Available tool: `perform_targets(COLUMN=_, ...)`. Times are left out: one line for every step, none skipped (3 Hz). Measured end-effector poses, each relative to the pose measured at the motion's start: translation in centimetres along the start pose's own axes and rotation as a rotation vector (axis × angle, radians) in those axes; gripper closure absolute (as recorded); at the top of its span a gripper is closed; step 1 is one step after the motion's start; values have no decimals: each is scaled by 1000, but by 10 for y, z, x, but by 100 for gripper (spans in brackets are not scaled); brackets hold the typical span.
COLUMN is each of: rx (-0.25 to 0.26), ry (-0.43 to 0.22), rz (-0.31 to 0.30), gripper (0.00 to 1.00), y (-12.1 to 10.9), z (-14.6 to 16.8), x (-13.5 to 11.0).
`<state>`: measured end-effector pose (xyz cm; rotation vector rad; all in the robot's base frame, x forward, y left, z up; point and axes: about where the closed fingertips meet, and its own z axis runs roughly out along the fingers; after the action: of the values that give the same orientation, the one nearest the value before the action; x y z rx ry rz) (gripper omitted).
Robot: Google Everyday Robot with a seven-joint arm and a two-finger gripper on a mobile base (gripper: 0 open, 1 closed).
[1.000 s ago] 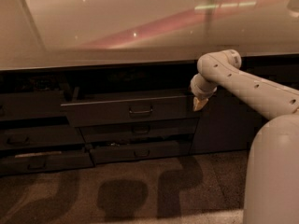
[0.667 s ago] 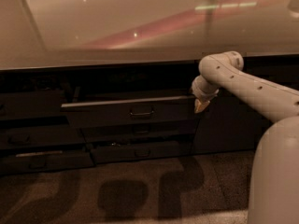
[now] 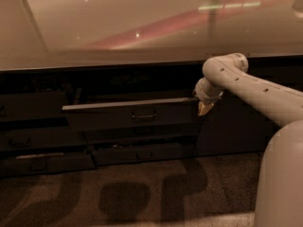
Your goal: Open top drawer
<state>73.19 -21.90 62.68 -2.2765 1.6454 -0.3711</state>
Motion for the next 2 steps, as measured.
perform_targets(rx=0, ry=0, rz=0, gripper=100, y=0, z=-2, x=0)
perform_targets(rx=-5, ry=-1, rz=-4, gripper=100, y=7, z=-3, x=-1)
